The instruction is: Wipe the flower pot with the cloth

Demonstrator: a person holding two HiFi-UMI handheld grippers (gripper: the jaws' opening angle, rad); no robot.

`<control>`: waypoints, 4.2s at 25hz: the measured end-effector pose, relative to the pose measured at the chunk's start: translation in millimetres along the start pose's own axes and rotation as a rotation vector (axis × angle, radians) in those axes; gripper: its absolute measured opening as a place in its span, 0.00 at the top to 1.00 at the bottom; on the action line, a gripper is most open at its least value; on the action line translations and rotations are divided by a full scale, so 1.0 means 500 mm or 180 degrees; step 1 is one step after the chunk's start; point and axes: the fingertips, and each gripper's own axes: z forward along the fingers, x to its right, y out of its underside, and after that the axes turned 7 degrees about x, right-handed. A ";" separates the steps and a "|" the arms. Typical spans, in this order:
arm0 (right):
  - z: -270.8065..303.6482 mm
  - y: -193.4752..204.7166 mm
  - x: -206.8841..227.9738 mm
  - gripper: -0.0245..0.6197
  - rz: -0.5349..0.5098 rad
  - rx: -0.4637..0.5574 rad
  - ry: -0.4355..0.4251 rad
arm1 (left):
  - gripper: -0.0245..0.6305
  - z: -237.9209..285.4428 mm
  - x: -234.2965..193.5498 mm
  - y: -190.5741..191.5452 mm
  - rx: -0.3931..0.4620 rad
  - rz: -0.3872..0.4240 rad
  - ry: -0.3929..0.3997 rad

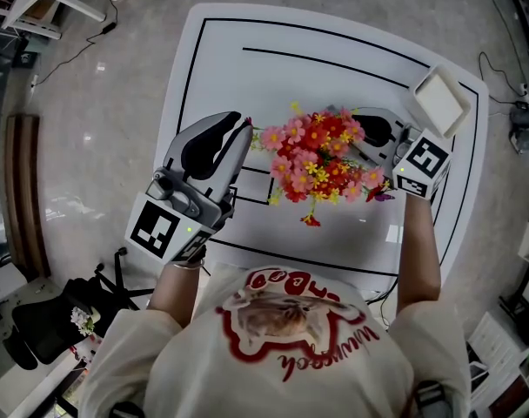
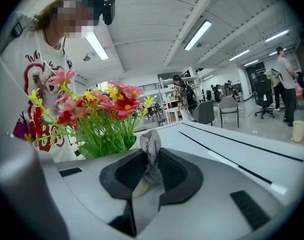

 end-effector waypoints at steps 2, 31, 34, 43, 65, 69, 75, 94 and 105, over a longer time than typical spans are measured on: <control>-0.005 0.001 -0.002 0.85 0.0002 0.0010 0.0026 | 0.87 0.001 0.003 -0.003 -0.0002 0.0024 0.0010; -0.059 0.018 -0.036 0.85 0.0139 0.0116 0.0399 | 0.87 0.006 0.039 -0.002 -0.0029 -0.0019 0.0134; -0.065 0.021 -0.041 0.85 0.0214 0.0154 0.0448 | 0.87 0.005 0.038 -0.005 0.0003 -0.0099 0.0121; -0.079 0.030 -0.064 0.85 0.0222 0.0135 0.0558 | 0.87 -0.004 0.049 -0.023 0.0086 -0.0144 0.0125; -0.093 0.058 -0.129 0.85 0.0261 0.0142 0.0812 | 0.87 -0.042 0.096 -0.020 0.0077 -0.0113 0.0236; -0.093 0.063 -0.140 0.85 0.0248 0.0136 0.0858 | 0.87 -0.047 0.101 -0.020 0.0081 -0.0117 0.0255; -0.087 0.064 -0.162 0.85 0.0220 0.0148 0.0906 | 0.87 -0.053 0.104 -0.018 0.0082 -0.0139 0.0278; -0.073 0.073 -0.196 0.85 0.0252 0.0147 0.1135 | 0.87 -0.067 0.104 -0.011 0.0057 -0.0206 0.0336; -0.044 0.083 -0.229 0.85 0.0254 0.0079 0.1089 | 0.87 -0.055 0.097 -0.023 0.0137 -0.0298 0.0368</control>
